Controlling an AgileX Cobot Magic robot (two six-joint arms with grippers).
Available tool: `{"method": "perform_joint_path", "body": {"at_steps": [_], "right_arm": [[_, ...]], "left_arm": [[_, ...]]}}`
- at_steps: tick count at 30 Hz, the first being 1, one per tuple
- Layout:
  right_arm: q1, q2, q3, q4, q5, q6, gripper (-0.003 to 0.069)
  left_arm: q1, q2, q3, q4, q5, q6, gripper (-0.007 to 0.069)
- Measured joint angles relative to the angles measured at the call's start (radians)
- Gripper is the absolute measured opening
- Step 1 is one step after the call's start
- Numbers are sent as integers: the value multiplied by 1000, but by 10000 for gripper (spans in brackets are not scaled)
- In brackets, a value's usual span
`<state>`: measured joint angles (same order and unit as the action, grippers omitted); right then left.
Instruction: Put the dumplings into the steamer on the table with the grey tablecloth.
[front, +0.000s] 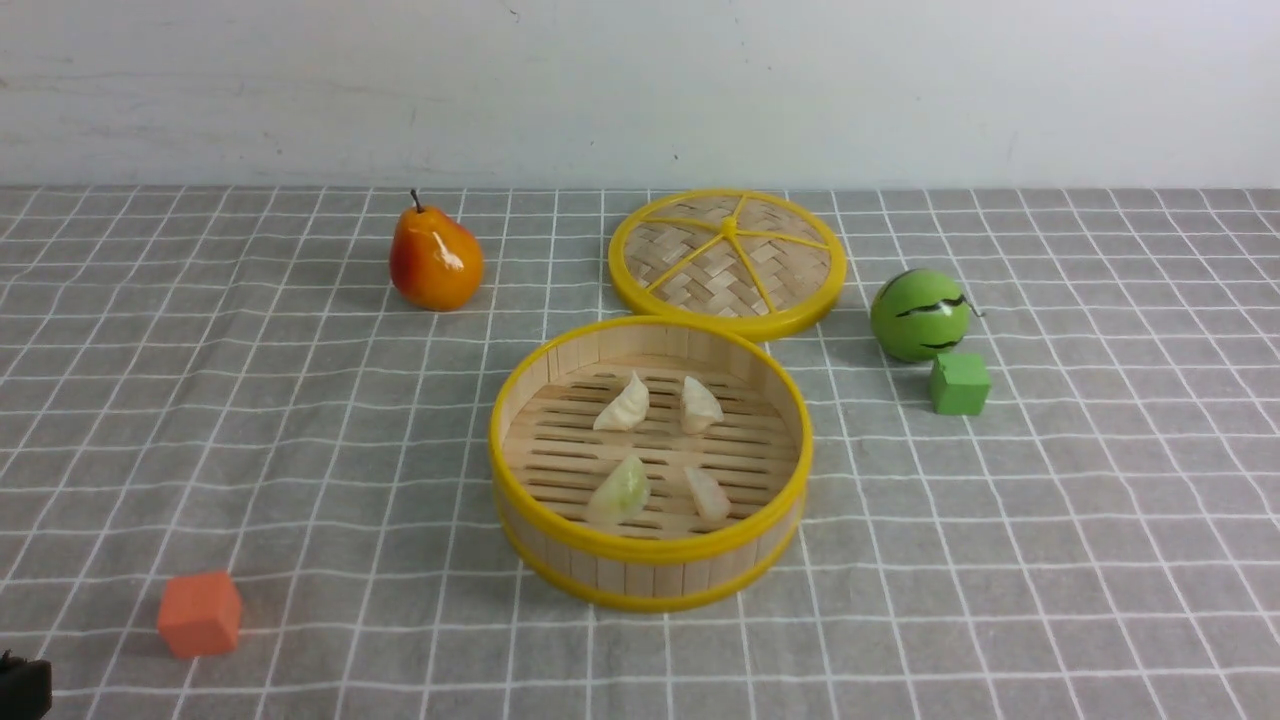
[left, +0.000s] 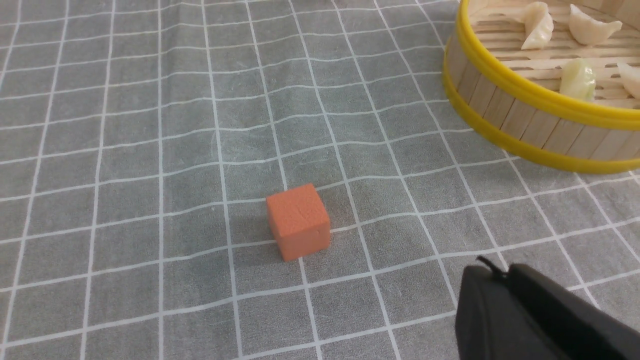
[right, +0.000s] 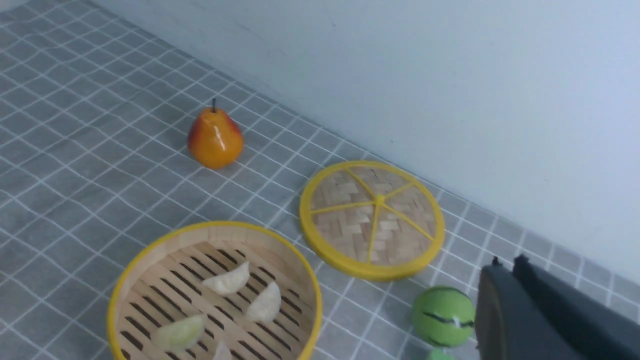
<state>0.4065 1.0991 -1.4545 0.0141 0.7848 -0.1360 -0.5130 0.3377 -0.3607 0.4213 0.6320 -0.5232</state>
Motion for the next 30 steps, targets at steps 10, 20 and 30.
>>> {"method": "perform_joint_path", "body": {"at_steps": [10, 20, 30], "right_arm": [[-1, -480, 917, -176, -672, 94, -20], [-1, -563, 1469, -223, -1396, 94, -14], [-26, -678, 1481, 106, -1155, -12, -10]], "left_arm": [[0, 0, 0, 0, 0, 0, 43], [0, 0, 1, 0, 1, 0, 57], [0, 0, 1, 0, 3, 0, 62]]}}
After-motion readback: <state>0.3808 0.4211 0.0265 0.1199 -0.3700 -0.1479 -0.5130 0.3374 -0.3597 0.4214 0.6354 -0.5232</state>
